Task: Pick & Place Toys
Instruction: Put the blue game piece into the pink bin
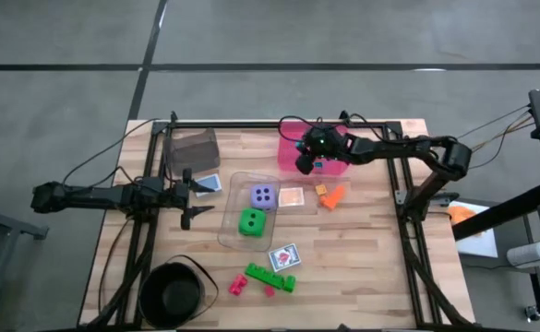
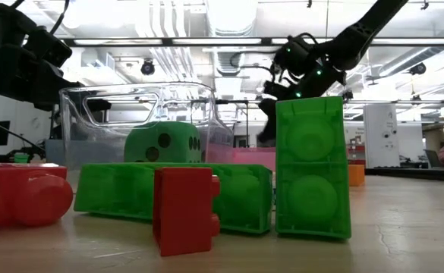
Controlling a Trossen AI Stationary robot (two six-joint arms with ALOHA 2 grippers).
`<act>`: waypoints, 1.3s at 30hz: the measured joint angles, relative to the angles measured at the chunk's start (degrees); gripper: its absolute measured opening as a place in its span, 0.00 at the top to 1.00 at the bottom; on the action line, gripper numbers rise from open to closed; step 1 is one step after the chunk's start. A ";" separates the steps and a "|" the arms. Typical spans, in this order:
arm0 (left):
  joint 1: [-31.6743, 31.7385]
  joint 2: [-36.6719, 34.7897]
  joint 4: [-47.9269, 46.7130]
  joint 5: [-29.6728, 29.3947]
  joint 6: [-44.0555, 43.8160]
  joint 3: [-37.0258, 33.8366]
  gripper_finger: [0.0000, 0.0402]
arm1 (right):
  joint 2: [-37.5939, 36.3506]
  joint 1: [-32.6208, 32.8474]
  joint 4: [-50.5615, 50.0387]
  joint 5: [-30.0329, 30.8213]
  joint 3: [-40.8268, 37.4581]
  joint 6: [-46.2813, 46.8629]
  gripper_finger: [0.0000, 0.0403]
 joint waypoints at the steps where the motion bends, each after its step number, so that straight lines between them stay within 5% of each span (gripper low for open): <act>1: 0.00 0.00 0.00 0.01 0.00 0.00 0.36 | -0.22 -0.12 -1.76 0.73 -0.01 -0.16 0.70; 17: 0.01 0.00 0.00 0.01 0.00 0.00 0.36 | 1.46 -0.46 -7.10 1.71 0.01 0.13 0.69; 27: 0.00 0.00 0.00 0.00 0.00 0.00 0.36 | 1.56 -0.46 -7.24 1.93 0.01 1.63 0.24; 35: 0.00 0.00 0.02 -0.01 0.00 0.00 0.36 | 1.04 -0.46 -7.17 2.92 0.15 2.45 0.17; 39: 0.01 0.00 0.01 0.01 0.00 0.00 0.36 | -0.36 -0.30 -8.11 8.60 0.19 2.63 0.17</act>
